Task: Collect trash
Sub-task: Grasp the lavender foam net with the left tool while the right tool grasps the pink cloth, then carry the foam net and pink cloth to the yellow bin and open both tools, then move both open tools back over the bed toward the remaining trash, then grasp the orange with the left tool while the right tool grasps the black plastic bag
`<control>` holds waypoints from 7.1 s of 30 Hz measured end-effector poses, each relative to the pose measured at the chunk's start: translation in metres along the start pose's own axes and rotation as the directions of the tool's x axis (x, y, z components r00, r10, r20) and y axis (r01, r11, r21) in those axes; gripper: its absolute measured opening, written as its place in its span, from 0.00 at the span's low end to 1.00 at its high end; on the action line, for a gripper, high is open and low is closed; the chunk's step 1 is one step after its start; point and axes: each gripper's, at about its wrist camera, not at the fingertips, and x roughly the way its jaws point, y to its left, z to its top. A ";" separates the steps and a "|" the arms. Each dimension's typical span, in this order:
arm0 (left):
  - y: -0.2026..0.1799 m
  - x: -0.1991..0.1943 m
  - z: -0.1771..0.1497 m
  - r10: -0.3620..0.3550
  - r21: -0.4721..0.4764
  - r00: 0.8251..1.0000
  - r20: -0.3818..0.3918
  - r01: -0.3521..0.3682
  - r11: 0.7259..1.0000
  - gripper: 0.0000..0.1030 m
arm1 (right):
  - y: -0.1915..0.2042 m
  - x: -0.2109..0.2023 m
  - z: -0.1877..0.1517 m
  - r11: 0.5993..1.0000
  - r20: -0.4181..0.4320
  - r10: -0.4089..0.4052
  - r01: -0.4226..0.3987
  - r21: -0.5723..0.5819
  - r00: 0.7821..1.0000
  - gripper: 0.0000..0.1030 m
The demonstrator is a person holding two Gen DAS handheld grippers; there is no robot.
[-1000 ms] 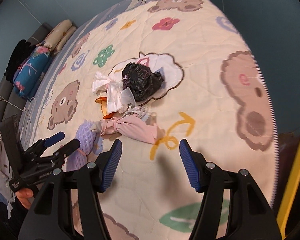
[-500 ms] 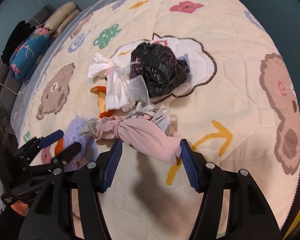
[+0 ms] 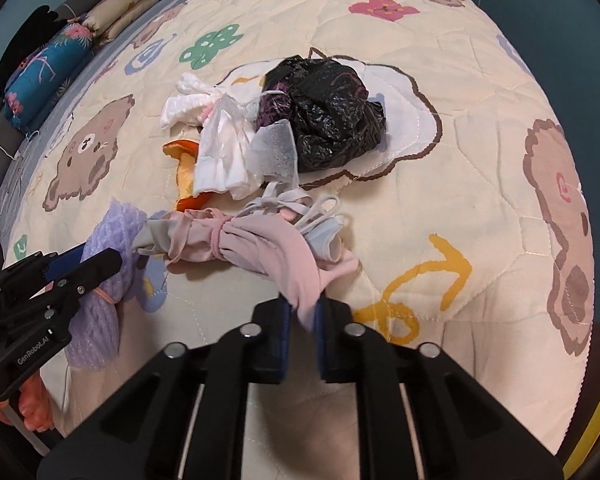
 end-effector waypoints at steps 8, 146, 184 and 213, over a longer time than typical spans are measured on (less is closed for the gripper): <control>0.008 -0.020 0.003 -0.015 -0.019 1.000 0.027 0.016 1.000 0.27 | 0.006 -0.026 -0.001 0.999 0.058 0.034 -0.034 -0.003 0.998 0.07; -0.267 -0.026 0.006 -0.275 0.227 0.961 0.022 0.263 0.938 0.85 | -0.277 -0.222 -0.158 0.842 0.225 -0.248 0.095 0.531 0.942 0.56; 0.007 -0.037 0.004 0.013 -0.032 1.000 0.020 -0.013 0.999 0.87 | -0.064 -0.102 0.014 0.978 0.152 0.000 -0.032 0.208 0.988 0.61; 0.042 0.014 -0.018 -0.038 -0.113 0.997 -0.065 0.031 0.993 0.86 | -0.026 0.012 0.094 0.983 0.031 0.046 -0.050 0.174 0.998 0.58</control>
